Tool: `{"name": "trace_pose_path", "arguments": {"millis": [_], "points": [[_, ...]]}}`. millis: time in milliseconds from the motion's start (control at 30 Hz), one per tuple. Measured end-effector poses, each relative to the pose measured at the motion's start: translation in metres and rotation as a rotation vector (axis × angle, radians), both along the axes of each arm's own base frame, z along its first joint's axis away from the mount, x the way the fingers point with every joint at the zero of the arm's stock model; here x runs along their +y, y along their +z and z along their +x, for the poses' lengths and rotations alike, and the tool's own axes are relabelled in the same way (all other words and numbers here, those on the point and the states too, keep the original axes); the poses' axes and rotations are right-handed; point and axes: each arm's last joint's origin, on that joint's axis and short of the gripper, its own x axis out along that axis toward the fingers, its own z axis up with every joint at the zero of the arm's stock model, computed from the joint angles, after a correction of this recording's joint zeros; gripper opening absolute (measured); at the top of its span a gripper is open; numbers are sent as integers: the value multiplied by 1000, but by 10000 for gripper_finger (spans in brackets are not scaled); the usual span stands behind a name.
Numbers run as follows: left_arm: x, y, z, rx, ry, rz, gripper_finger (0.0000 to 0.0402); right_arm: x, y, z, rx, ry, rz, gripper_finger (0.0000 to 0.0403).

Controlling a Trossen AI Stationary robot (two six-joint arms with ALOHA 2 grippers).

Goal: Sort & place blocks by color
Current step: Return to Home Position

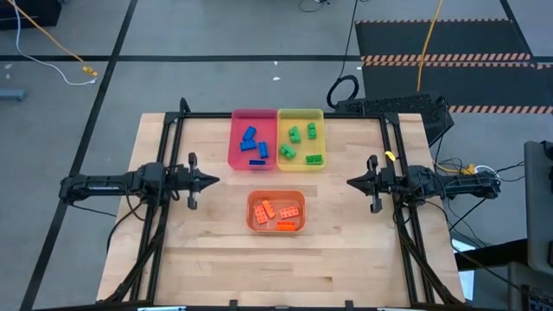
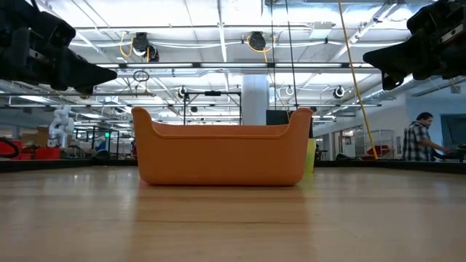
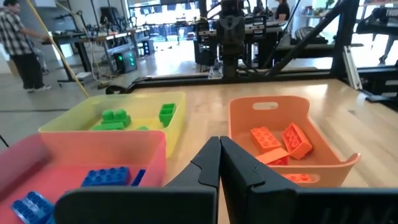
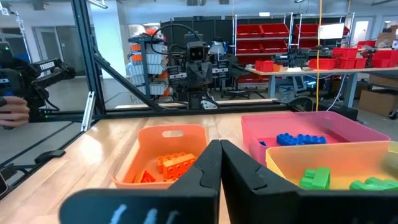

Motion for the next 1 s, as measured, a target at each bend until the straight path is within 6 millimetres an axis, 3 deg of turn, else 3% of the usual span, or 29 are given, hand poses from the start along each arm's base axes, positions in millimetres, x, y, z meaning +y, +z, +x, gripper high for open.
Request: {"name": "trace_pose_path", "arguments": {"millis": [1000], "points": [[0,0,0,3,-4,35,6,0,0,0,0,1,0,0]]}}
